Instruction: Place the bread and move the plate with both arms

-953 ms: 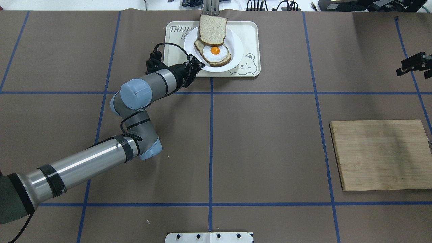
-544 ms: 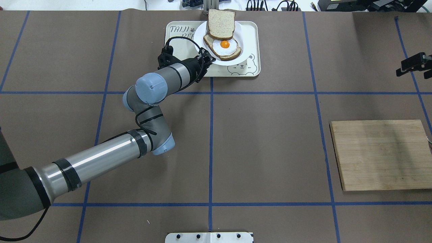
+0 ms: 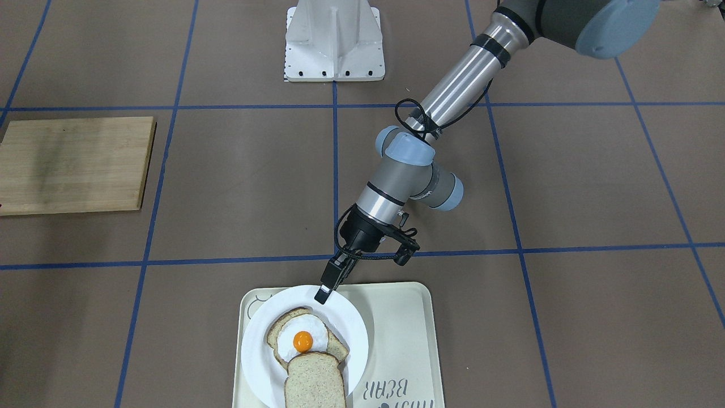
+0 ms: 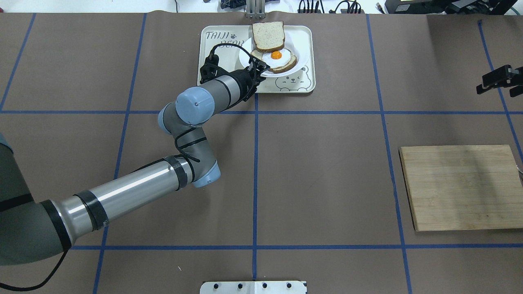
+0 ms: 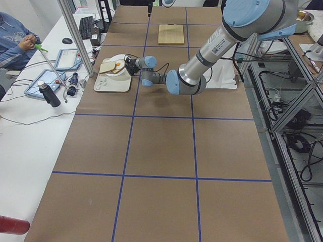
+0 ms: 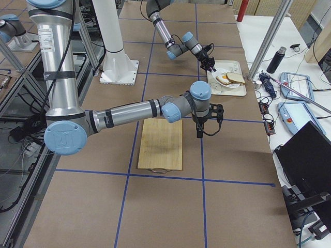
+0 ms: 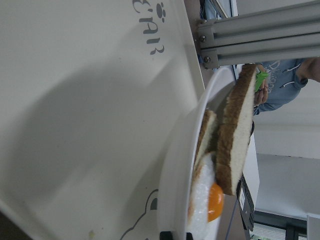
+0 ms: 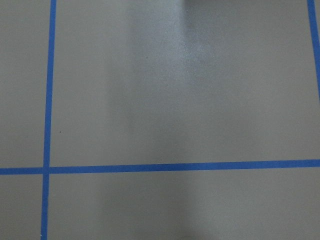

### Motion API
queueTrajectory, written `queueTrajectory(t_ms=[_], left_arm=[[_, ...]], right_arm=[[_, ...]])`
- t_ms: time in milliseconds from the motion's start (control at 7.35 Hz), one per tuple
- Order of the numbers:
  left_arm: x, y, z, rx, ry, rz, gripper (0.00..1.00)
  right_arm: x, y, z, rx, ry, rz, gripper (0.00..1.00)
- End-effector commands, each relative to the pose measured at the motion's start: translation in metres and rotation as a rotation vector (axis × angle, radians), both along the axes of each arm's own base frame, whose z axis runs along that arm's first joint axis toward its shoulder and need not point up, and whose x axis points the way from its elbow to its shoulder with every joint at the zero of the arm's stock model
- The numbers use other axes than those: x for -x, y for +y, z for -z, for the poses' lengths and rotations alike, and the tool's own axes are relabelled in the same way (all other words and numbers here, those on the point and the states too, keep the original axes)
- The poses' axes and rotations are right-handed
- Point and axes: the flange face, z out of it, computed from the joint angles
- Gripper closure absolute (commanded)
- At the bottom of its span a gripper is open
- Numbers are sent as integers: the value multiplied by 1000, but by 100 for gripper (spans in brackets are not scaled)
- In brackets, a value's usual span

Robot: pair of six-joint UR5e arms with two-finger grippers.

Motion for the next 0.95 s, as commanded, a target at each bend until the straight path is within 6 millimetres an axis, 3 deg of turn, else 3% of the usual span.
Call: queueTrajectory(t_ms=[0,272,408,680,817], left_arm=[[46,33,-11,-57,69,-63,1],[144,106,-63,-109,96,-194,1],[184,129,-67,-133,118,-216,1],[260,180,-99,-164,88,-210,1],[284,191,-113,-203,31,-192,1]], right_arm=[[1,-2,2,-2,0,0,1],[2,-3,0,2,0,2,0],[4,-4,2,0,-1,5,0],[7,-5,5,-7,-1,7,0],[8,-6,5,-10,2,7,0]])
